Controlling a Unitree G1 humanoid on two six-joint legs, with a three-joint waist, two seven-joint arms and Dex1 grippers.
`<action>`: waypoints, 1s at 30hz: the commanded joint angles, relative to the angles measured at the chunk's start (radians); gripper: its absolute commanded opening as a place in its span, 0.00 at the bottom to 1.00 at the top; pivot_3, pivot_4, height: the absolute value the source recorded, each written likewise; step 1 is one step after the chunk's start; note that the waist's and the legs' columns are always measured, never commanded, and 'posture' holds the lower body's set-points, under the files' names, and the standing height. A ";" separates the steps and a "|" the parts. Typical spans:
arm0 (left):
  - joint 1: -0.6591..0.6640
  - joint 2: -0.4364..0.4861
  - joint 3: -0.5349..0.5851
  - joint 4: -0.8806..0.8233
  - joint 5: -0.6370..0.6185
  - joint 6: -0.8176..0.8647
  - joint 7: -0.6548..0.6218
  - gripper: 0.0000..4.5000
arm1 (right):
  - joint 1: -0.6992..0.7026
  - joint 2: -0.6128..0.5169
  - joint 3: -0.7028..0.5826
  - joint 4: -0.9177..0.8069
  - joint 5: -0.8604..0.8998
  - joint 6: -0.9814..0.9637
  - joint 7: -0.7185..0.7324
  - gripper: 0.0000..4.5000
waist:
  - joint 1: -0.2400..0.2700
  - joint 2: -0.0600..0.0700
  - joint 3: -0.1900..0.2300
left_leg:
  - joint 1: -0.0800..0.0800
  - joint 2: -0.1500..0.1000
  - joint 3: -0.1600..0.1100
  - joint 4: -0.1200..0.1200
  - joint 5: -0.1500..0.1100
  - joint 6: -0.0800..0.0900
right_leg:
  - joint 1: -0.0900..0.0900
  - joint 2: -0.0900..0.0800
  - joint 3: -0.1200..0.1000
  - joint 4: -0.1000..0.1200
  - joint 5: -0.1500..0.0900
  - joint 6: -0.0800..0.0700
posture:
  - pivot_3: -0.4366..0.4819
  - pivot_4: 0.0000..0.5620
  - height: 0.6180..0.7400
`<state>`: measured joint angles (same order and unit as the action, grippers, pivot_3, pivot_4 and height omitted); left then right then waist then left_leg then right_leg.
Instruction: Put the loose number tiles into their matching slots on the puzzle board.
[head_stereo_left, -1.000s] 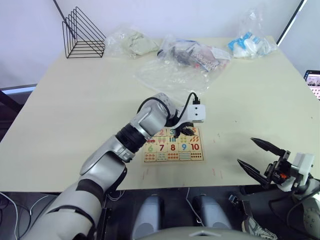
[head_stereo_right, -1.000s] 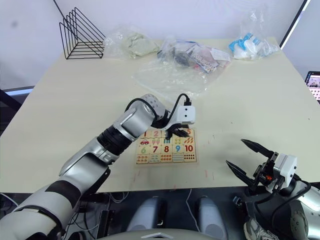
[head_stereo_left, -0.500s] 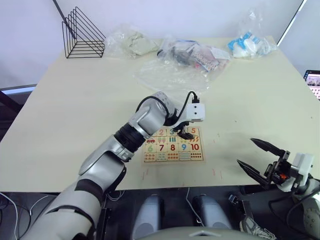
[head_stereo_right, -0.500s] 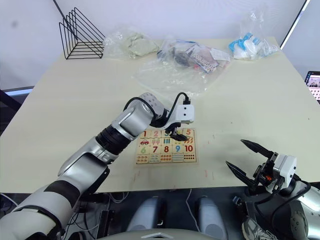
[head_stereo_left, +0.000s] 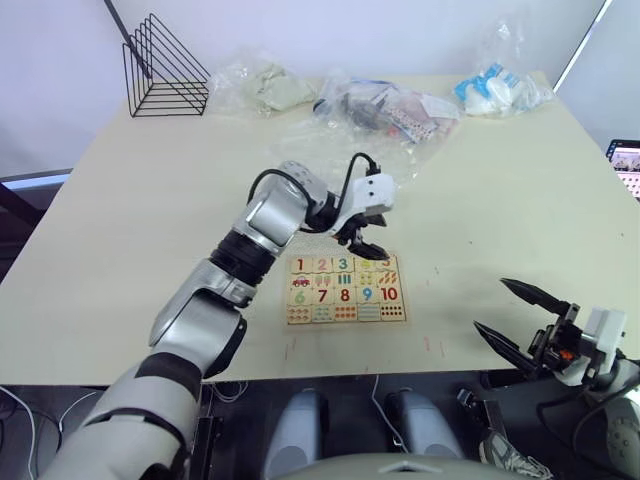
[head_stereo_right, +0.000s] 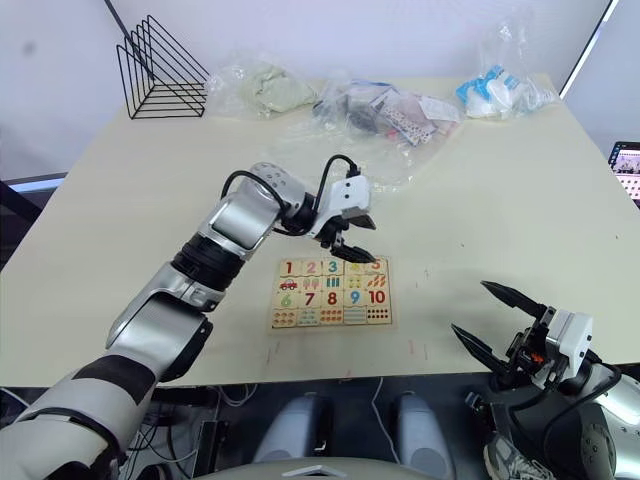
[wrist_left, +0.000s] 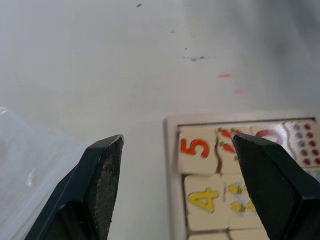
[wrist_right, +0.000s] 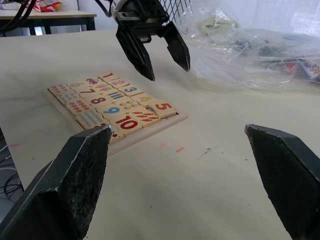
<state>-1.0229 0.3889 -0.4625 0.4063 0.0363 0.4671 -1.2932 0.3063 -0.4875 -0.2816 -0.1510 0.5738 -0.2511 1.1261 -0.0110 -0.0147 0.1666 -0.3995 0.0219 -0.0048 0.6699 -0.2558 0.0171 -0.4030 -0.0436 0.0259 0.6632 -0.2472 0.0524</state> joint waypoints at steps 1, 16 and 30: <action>0.004 0.004 0.045 0.056 -0.012 -0.112 0.016 0.63 | 0.003 0.001 -0.012 -0.012 0.010 -0.023 0.003 1.00 | 0.000 0.000 0.000 | 0.000 0.000 0.000 0.000 0.000 0.000 | 0.000 0.000 0.000 0.000 0.000 0.000 | 0.48 0.27 1.00; 0.029 -0.027 0.028 0.188 0.031 -0.271 0.021 0.01 | 0.021 -0.013 -0.029 -0.021 0.017 -0.019 0.005 1.00 | 0.001 0.000 0.000 | 0.000 0.000 0.000 0.000 0.000 0.000 | 0.000 0.000 0.000 0.000 0.000 0.000 | 0.48 0.27 1.00; 0.043 -0.045 0.017 0.199 0.069 -0.286 0.008 0.01 | 0.036 -0.017 -0.034 -0.025 0.019 -0.023 0.004 1.00 | 0.000 0.000 0.000 | 0.000 0.000 0.000 0.000 0.000 0.000 | 0.000 0.000 0.000 0.000 0.000 0.000 | 0.48 0.27 1.00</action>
<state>-0.9747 0.3470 -0.4440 0.6114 0.0981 0.1968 -1.2833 0.3372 -0.4948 -0.2857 -0.1500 0.5756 -0.2533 1.1284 -0.0105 -0.0148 0.1666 -0.3996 0.0218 -0.0047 0.6700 -0.2558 0.0171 -0.4030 -0.0436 0.0259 0.6632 -0.2471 0.0525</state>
